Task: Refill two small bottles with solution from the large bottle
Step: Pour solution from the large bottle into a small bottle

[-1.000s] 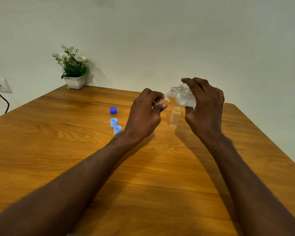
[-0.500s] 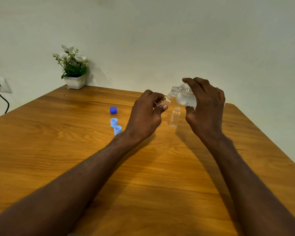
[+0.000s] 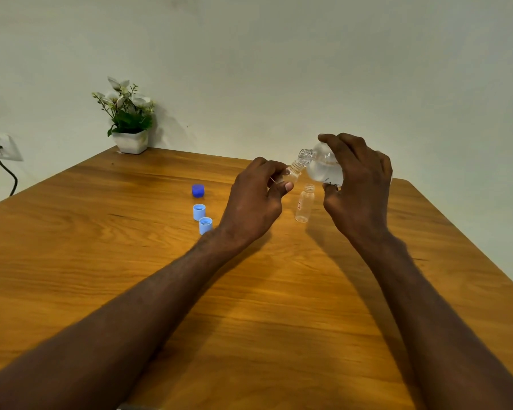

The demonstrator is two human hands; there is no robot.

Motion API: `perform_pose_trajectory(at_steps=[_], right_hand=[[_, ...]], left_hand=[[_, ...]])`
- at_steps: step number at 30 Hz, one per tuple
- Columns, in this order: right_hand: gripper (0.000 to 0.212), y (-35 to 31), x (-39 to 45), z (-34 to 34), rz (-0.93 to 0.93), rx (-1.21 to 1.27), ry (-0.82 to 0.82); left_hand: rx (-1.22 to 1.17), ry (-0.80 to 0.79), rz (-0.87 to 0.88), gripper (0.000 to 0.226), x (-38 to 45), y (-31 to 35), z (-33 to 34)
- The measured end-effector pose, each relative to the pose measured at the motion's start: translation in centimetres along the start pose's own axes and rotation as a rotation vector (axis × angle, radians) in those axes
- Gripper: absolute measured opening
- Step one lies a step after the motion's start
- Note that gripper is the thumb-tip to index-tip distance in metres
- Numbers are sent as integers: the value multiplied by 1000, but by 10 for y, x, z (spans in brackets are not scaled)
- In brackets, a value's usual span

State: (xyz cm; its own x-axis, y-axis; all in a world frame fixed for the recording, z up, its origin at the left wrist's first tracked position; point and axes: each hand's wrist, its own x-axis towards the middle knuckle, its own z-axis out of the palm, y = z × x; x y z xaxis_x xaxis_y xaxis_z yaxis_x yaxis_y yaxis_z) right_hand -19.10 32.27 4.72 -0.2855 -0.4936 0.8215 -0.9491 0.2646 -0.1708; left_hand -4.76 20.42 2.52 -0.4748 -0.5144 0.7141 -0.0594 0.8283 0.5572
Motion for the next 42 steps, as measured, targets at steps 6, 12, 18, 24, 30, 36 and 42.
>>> perform_pose_trajectory(at_steps=[6, 12, 18, 24, 30, 36, 42], right_hand=[[81, 0, 0, 0, -1, 4, 5], [82, 1, -1, 1, -5, -6, -2], [82, 0, -1, 1, -2, -7, -18], [82, -2, -1, -1, -1, -2, -26], [82, -3, -1, -1, -5, -8, -27], [82, -2, -1, -3, 1, -12, -26], [84, -1, -1, -2, 3, -6, -30]], left_hand=[[3, -4, -4, 24, 0, 1, -1], [-9, -2, 4, 22, 0, 1, -1], [-9, 2, 2, 21, -1, 1, 0], [-5, 9, -7, 22, 0, 0, 0], [4, -2, -13, 23, 0, -1, -1], [3, -3, -15, 24, 0, 0, -1], [-20, 4, -31, 23, 0, 0, -2]])
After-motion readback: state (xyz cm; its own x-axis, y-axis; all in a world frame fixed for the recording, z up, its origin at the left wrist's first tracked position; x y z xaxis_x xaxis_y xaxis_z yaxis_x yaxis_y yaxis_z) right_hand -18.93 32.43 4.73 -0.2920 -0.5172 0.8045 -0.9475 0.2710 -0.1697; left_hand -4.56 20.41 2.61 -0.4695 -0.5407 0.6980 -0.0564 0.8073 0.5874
